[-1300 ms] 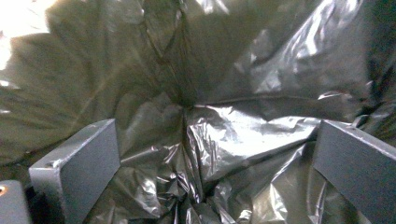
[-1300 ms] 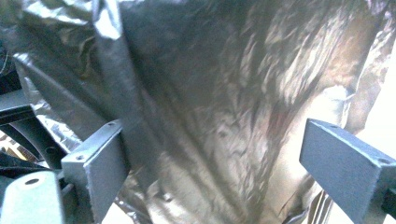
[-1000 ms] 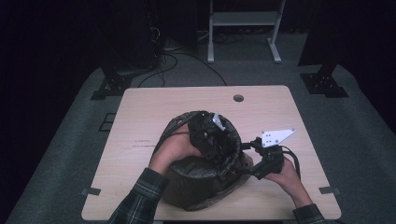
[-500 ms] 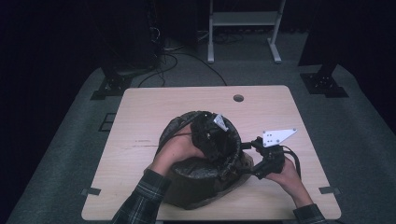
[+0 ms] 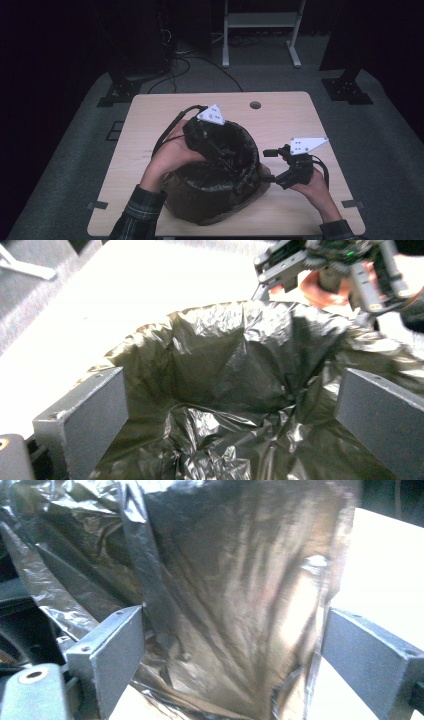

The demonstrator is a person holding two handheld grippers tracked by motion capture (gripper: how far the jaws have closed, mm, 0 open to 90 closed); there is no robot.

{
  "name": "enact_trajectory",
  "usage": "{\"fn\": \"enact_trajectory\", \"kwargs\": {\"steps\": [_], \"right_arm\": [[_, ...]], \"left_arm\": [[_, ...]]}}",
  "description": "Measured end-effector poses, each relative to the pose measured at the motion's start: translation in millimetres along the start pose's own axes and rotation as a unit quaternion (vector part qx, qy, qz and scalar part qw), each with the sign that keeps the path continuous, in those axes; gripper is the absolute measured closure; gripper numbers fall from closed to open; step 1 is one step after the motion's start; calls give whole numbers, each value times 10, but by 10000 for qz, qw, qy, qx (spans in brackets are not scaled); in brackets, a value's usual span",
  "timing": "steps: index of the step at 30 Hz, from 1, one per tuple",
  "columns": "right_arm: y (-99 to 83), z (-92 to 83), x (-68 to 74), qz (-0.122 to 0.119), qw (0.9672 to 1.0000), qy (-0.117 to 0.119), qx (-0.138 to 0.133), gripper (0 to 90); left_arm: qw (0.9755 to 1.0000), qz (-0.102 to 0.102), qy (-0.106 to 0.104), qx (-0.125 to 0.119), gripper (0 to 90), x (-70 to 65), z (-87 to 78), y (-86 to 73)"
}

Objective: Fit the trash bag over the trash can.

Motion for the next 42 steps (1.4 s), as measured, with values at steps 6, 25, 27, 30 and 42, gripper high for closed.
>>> {"fn": "enact_trajectory", "kwargs": {"steps": [6, 25, 27, 30, 42], "right_arm": [[-43, -119, -48, 118, 9996, -269, -7, 95], [-468, -567, -191, 569, 9900, -1276, 195, 96], [-518, -603, -197, 634, 9887, -1336, 239, 96], [-586, -664, -199, 669, 9870, -1435, 259, 96], [-909, -920, -231, 950, 9770, -1891, 256, 96]], "left_arm": [[9992, -160, 152, -323, 0, 48, -247, -176], [9866, -810, 774, -1188, 0, 44, -922, -1084], [9855, -904, 793, -1197, 0, 24, -930, -1204], [9842, -1037, 830, -1170, 0, -9, -933, -1386], [9815, -1293, 1087, -907, 0, -119, -791, -1936]]}}
Point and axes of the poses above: each handheld gripper's, and its own axes: z roughly forward along the jaws, y roughly out of its top, x roughly to its left, the point moved 6 cm from there along z, roughly forward along the jaws, and after that the axes turned 10 degrees about x, right-handed, at the moved point
